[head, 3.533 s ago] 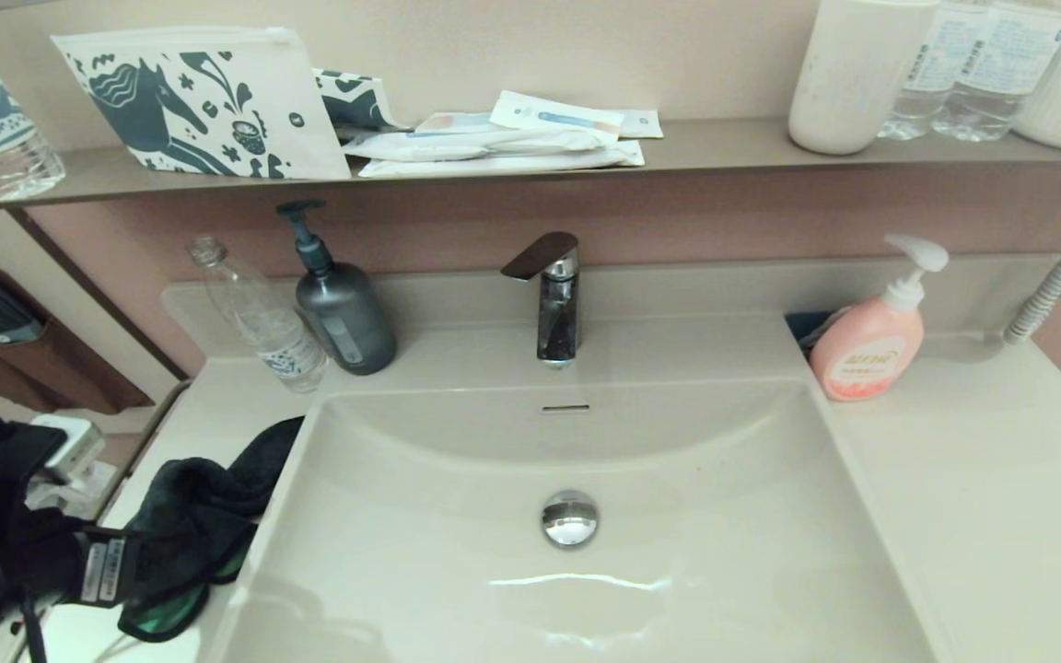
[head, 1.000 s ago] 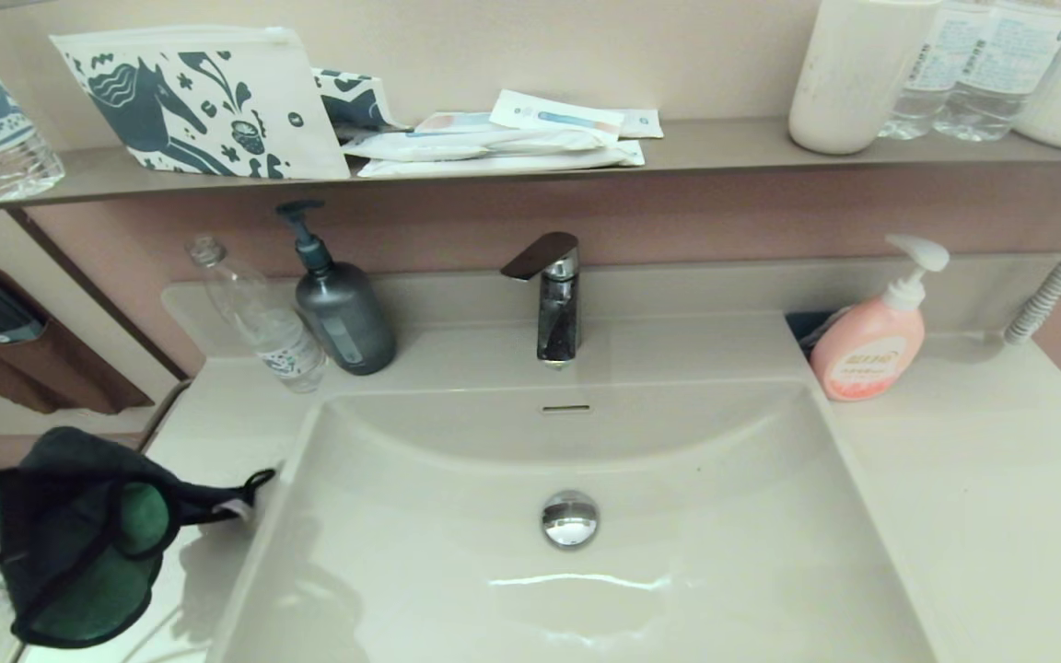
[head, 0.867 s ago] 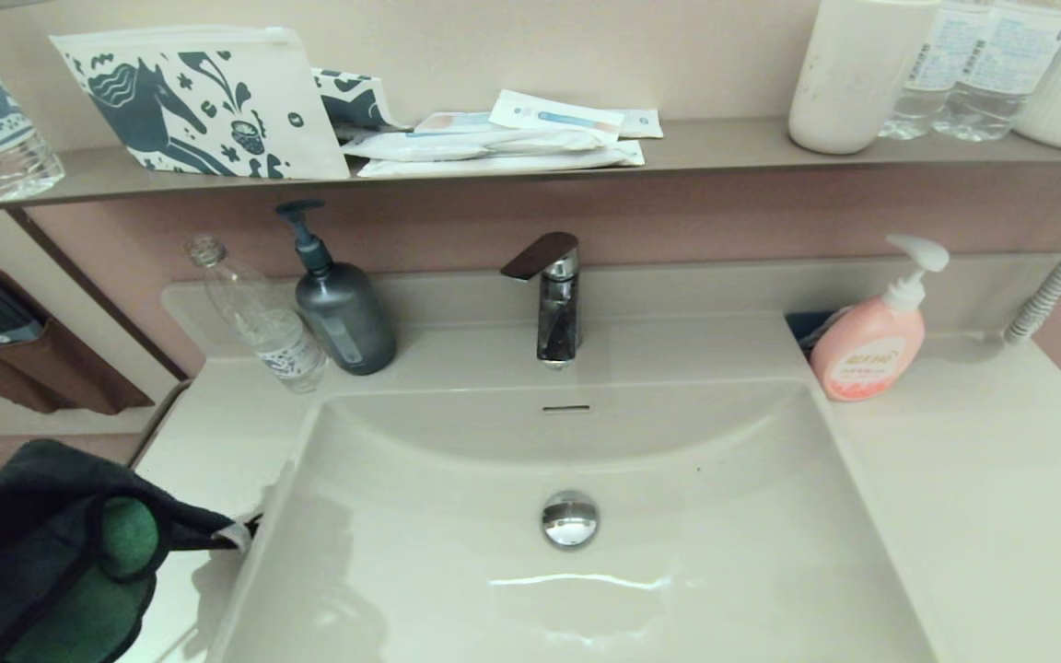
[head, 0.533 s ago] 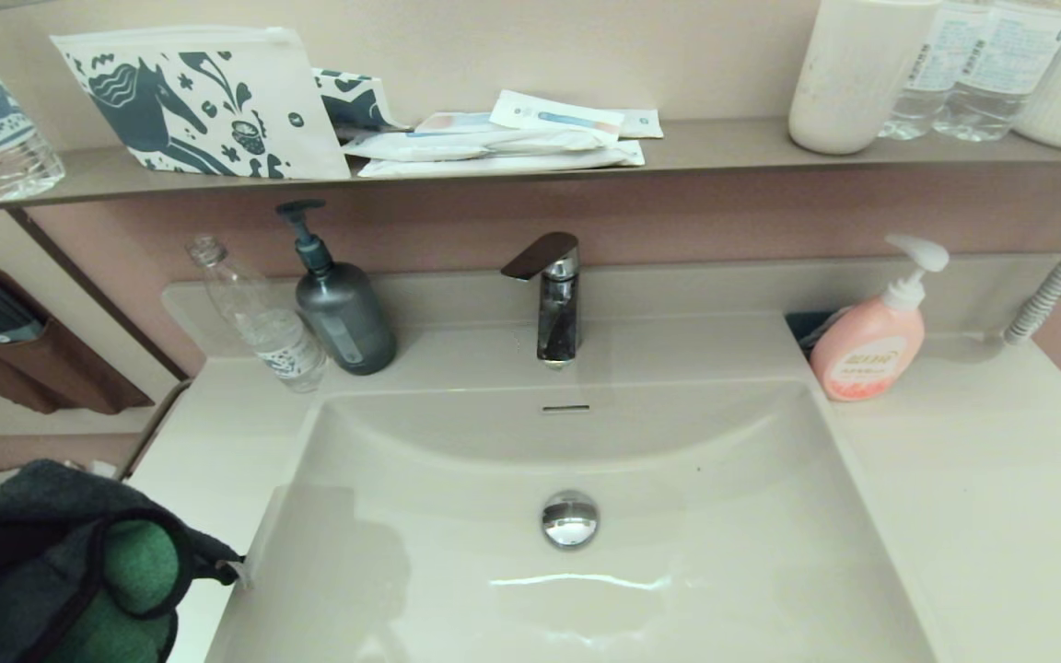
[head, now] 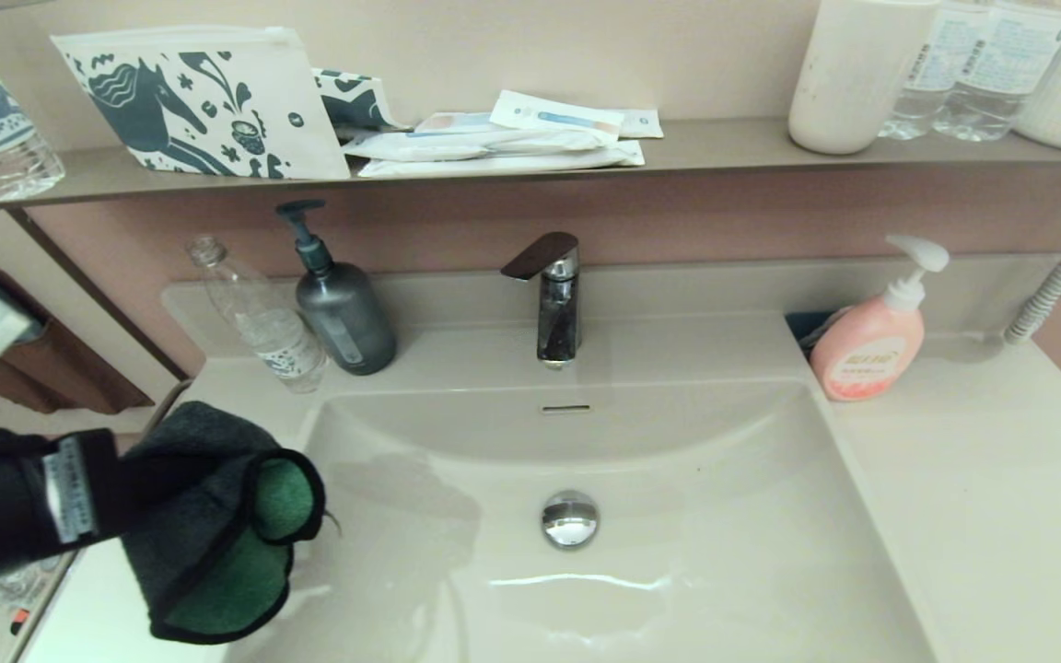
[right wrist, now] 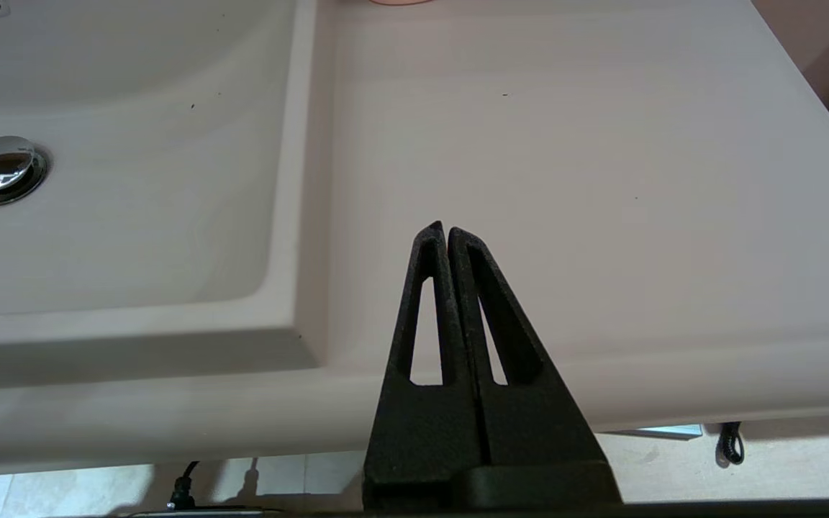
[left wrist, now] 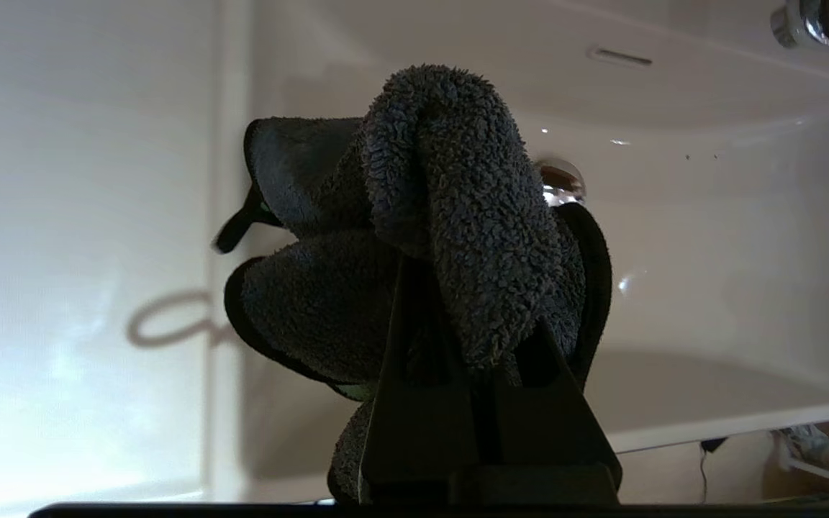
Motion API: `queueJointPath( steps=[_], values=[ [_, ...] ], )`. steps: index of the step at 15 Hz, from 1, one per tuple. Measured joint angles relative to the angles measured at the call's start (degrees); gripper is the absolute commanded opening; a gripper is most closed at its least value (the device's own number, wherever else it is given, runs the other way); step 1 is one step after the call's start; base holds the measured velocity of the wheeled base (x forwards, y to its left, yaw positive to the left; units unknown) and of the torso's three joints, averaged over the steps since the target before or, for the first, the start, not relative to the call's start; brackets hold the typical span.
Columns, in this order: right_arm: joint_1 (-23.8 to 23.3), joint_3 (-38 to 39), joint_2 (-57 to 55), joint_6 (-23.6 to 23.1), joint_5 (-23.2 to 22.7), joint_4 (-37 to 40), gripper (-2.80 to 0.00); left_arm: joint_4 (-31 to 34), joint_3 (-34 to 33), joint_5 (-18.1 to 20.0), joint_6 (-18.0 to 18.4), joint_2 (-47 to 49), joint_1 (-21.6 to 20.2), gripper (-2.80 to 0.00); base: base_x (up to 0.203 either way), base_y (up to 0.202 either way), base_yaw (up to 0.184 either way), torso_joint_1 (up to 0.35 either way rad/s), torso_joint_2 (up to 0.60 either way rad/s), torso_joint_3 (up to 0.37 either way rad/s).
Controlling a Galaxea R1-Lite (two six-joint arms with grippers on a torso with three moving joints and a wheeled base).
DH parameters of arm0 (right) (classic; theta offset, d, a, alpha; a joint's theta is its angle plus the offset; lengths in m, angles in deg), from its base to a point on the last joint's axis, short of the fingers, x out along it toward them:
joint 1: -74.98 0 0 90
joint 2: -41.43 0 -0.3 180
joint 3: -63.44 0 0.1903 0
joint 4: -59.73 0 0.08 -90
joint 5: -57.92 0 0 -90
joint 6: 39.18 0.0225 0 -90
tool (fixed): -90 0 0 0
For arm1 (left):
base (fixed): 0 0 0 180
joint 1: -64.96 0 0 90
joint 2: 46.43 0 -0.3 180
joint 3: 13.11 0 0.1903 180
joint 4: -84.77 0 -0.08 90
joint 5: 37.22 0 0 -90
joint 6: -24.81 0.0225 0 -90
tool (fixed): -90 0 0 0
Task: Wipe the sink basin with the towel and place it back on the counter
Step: Wipe the sink
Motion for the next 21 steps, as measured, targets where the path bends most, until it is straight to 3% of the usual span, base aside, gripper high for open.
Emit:
queueJointPath(
  steps=[3, 5, 8, 13, 16, 21],
  values=[
    [0.0, 0.0, 0.0, 0.0, 0.0, 0.0, -2.80, -0.5, 0.7, -16.2, -11.7, 8.3, 20.1, -2.80, 0.000, 0.000, 0.000, 0.000, 0.00, 0.000],
    [0.0, 0.0, 0.0, 0.0, 0.0, 0.0, -2.80, -0.4, 1.8, -24.3, -19.2, 16.7, 28.4, -2.80, 0.000, 0.000, 0.000, 0.000, 0.00, 0.000],
    [0.0, 0.0, 0.0, 0.0, 0.0, 0.0, -2.80, -0.2, 4.5, -29.7, -25.8, 27.9, 36.9, -2.80, 0.000, 0.000, 0.000, 0.000, 0.00, 0.000],
    [0.0, 0.0, 0.0, 0.0, 0.0, 0.0, -2.80, 3.8, 15.2, -30.5, -28.2, 41.6, 42.2, -2.80, 0.000, 0.000, 0.000, 0.000, 0.00, 0.000],
    [0.0, 0.0, 0.0, 0.0, 0.0, 0.0, -2.80, 11.3, 25.1, -30.4, -32.2, 49.0, 42.9, -2.80, 0.000, 0.000, 0.000, 0.000, 0.00, 0.000],
    [0.0, 0.0, 0.0, 0.0, 0.0, 0.0, -2.80, 17.1, 41.2, -30.3, -33.6, 60.0, 42.7, -2.80, 0.000, 0.000, 0.000, 0.000, 0.00, 0.000]
  ],
)
